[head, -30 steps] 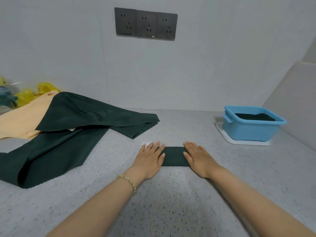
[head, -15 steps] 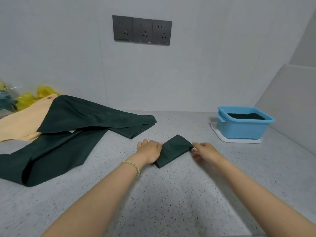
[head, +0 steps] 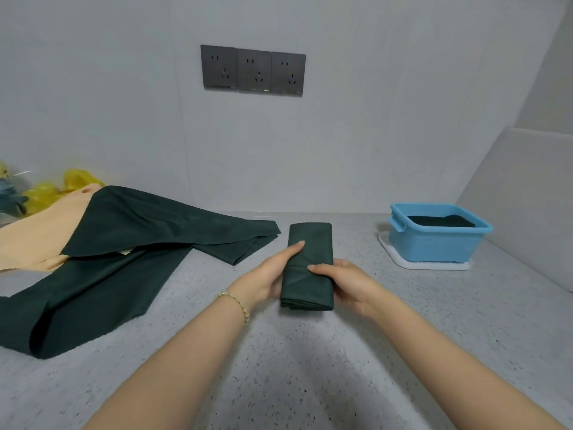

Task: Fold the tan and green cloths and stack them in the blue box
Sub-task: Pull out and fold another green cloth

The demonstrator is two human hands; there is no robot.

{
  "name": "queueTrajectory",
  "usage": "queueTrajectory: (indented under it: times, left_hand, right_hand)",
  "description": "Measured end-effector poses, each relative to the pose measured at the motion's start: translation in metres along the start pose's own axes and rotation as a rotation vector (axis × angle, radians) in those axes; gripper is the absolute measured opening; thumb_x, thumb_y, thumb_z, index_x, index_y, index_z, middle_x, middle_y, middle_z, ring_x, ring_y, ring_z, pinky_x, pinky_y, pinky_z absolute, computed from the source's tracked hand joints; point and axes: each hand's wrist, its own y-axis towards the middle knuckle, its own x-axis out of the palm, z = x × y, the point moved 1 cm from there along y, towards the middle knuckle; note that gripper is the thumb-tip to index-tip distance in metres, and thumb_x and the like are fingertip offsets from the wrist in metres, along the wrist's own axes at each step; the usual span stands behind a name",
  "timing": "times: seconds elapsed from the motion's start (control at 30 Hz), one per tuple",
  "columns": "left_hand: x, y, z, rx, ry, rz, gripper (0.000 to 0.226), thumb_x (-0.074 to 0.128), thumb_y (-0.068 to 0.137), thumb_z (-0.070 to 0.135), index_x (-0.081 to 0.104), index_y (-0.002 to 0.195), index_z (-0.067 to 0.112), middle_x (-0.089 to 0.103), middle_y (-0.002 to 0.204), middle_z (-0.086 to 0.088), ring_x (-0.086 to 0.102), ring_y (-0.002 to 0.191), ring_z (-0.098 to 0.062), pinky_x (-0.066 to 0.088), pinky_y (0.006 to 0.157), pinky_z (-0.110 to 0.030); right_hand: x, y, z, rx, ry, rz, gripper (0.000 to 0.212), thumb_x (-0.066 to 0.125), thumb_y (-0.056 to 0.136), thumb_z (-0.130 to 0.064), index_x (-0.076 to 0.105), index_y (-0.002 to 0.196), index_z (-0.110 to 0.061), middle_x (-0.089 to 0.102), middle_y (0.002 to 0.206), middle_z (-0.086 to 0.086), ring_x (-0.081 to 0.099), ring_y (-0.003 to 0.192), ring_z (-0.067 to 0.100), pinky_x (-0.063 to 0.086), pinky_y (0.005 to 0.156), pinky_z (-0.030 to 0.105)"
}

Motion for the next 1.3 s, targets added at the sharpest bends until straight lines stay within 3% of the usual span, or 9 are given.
queueTrajectory:
  times: [0.13, 0.23, 0.37, 0.6, 0.73, 0.87, 1.03, 1.13, 1.3]
  left_hand:
    - [0.029, 0.006, 0.023, -0.034, -0.235, -0.078, 0.038, 0.066, 0.084, 0.045, 0.079, 0.072, 0.011, 0.075, 0.085, -0.01, 0.073, 0.072, -0.024, 0.057, 0.055, -0.032]
    - [0.058, 0.017, 0.035, 0.022, -0.374, -0.042, 0.033, 0.063, 0.089, 0.035, 0.075, 0.096, 0.005, 0.074, 0.091, -0.014, 0.072, 0.077, -0.026, 0.059, 0.065, -0.035]
    - [0.102, 0.04, 0.049, 0.194, -0.513, 0.041, 0.036, 0.056, 0.096, 0.025, 0.056, 0.126, 0.005, 0.065, 0.119, -0.019, 0.062, 0.109, -0.034, 0.05, 0.095, -0.047]
    - [0.158, 0.106, 0.08, 0.271, -0.512, -0.009, 0.035, 0.061, 0.091, 0.01, 0.056, 0.125, 0.002, 0.065, 0.121, -0.013, 0.062, 0.107, -0.021, 0.053, 0.08, -0.026]
    - [0.175, 0.14, 0.102, 0.301, -0.125, 0.05, 0.037, 0.073, 0.083, 0.013, 0.061, 0.116, 0.004, 0.068, 0.107, -0.011, 0.066, 0.084, -0.013, 0.054, 0.063, -0.018]
    - [0.202, 0.177, 0.118, 0.475, 0.673, 0.262, 0.045, 0.075, 0.079, 0.029, 0.047, 0.114, 0.024, 0.067, 0.093, -0.003, 0.063, 0.084, -0.016, 0.047, 0.068, -0.026]
    - [0.231, 0.212, 0.115, 0.586, 1.395, 0.249, 0.046, 0.065, 0.086, 0.032, 0.047, 0.128, 0.03, 0.062, 0.113, 0.006, 0.057, 0.104, -0.014, 0.04, 0.077, -0.023]
    - [0.24, 0.226, 0.115, 0.539, 1.614, 0.225, 0.036, 0.065, 0.086, 0.027, 0.056, 0.121, 0.029, 0.06, 0.122, 0.006, 0.056, 0.112, -0.015, 0.037, 0.083, -0.023]
    - [0.254, 0.243, 0.107, 0.42, 1.877, 0.252, 0.017, 0.065, 0.087, 0.024, 0.058, 0.102, 0.022, 0.063, 0.116, 0.001, 0.055, 0.109, -0.017, 0.033, 0.081, -0.025]
  right_hand:
    - [-0.016, -0.008, -0.021, -0.034, 0.021, -0.059, 0.022, 0.062, 0.089, -0.012, 0.066, 0.109, -0.007, 0.073, 0.104, 0.008, 0.069, 0.097, 0.019, 0.057, 0.08, 0.027]
    - [-0.037, -0.014, -0.03, -0.023, 0.053, -0.009, 0.024, 0.064, 0.087, -0.015, 0.067, 0.109, -0.005, 0.073, 0.103, 0.009, 0.07, 0.094, 0.019, 0.058, 0.073, 0.027]
    - [-0.074, -0.026, -0.033, 0.006, 0.084, 0.097, 0.032, 0.074, 0.077, -0.017, 0.066, 0.106, -0.005, 0.074, 0.098, 0.01, 0.072, 0.084, 0.017, 0.058, 0.064, 0.025]
    - [-0.183, -0.038, -0.075, -0.197, 0.135, 0.484, 0.005, 0.068, 0.083, -0.008, 0.064, 0.084, -0.009, 0.064, 0.072, 0.004, 0.061, 0.062, 0.01, 0.053, 0.055, 0.019]
    - [-0.256, -0.022, -0.126, -0.379, -0.182, 0.743, 0.014, 0.07, 0.082, -0.006, 0.067, 0.096, -0.006, 0.069, 0.08, 0.009, 0.065, 0.063, 0.012, 0.056, 0.061, 0.02]
    - [-0.313, 0.015, -0.155, -0.381, -0.661, 0.899, 0.035, 0.075, 0.079, -0.013, 0.057, 0.108, -0.007, 0.065, 0.077, 0.009, 0.061, 0.072, 0.02, 0.05, 0.077, 0.032]
    - [-0.345, 0.06, -0.145, -0.206, -1.222, 0.789, 0.041, 0.069, 0.085, -0.024, 0.059, 0.125, -0.02, 0.069, 0.099, 0.0, 0.063, 0.094, 0.017, 0.046, 0.085, 0.026]
    - [-0.353, 0.073, -0.143, -0.152, -1.49, 0.72, 0.037, 0.065, 0.086, -0.033, 0.061, 0.123, -0.028, 0.066, 0.114, -0.004, 0.058, 0.107, 0.017, 0.038, 0.095, 0.028]
    - [-0.352, 0.085, -0.14, -0.098, -1.813, 0.568, 0.028, 0.061, 0.088, -0.036, 0.065, 0.114, -0.028, 0.066, 0.107, -0.003, 0.054, 0.106, 0.018, 0.028, 0.092, 0.03]
